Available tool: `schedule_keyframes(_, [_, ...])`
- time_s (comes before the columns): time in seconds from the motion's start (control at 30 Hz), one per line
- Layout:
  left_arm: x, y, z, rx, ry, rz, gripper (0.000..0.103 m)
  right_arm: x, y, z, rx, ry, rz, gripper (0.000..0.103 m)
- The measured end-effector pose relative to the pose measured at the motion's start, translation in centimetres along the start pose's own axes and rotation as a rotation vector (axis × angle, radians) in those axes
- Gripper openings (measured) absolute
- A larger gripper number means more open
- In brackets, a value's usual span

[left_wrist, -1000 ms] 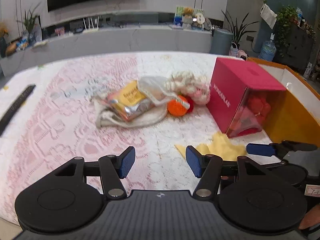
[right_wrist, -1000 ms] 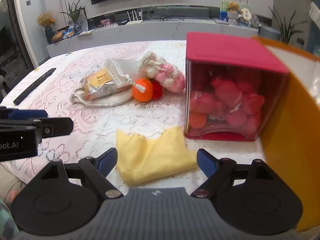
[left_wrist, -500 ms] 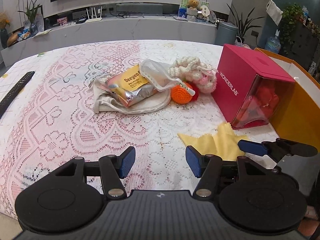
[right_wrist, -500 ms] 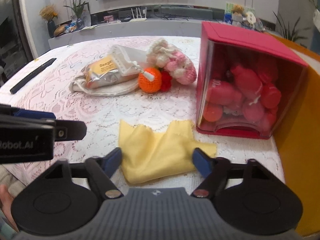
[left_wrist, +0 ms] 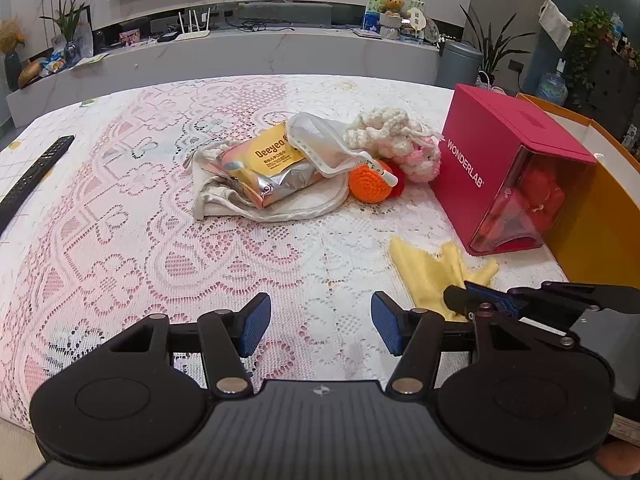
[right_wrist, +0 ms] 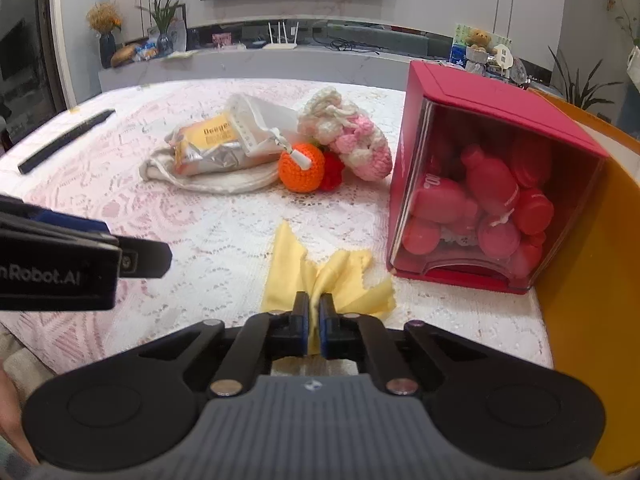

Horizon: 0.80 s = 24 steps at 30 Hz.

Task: Organize soft objects
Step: 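Pinch the yellow cloth with the right tool, then grasp the white plastic bag with the left tool while the right tool holds the yellow cloth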

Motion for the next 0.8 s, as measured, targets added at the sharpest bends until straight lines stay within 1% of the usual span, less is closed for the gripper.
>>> schedule_keyframes(0.1, [0.2,-0.4,-0.1,-0.011,-0.005,-0.017,0.068,0.6,-0.9,0.6,0.002,-0.034,-0.043,0.002])
schedule_keyframes(0.2, [1.0,-1.3,-0.6,-0.039,0.017,-0.050,0.067,1.3,-1.6,1.2,-0.002,-0.072,-0.045,0.002])
schedule_keyframes(0.33, [3.6,-2.9,-1.7,-0.093,0.085,-0.136,0.067,3.4,-2.7,1.3,0.019,-0.108,-0.039,0.002])
schedule_keyframes(0.43, [6.3,-2.4,-2.0,-0.076,0.107,-0.188,0.067,5.6,-2.5,0.8,0.019,-0.138,-0.046,0.002])
schedule_keyframes(0.5, [7.6,-1.3,-2.3,-0.090,0.121,-0.201,0.068,6.5,-1.5,0.7,0.021,-0.166,-0.039,0.002])
schedule_keyframes(0.57, [8.3,0.2,-2.5,-0.082,0.178,-0.218,0.068,7.0,-0.4,0.7,0.033,-0.175,-0.041,0.002])
schedule_keyframes(0.67, [8.7,2.4,-2.9,-0.037,0.322,-0.260,0.071,7.2,1.1,0.2,0.041,-0.167,-0.035,0.002])
schedule_keyframes(0.73, [8.6,3.7,-3.1,-0.027,0.393,-0.292,0.082,7.2,1.7,-0.4,0.048,-0.143,-0.038,0.002])
schedule_keyframes(0.8, [8.5,4.4,-3.9,-0.010,0.481,-0.337,0.083,7.3,2.3,-0.7,0.065,-0.117,-0.041,0.002])
Point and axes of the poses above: each gripper's, at about its wrist camera, not at the fingertips, and y roughly the way its jaws point, z to its left, x to its top, the point moved 10 cm from there along y, roughly the way its jaws point, and after that the axes turned 11 degrees about x, right-handed, at the moved point
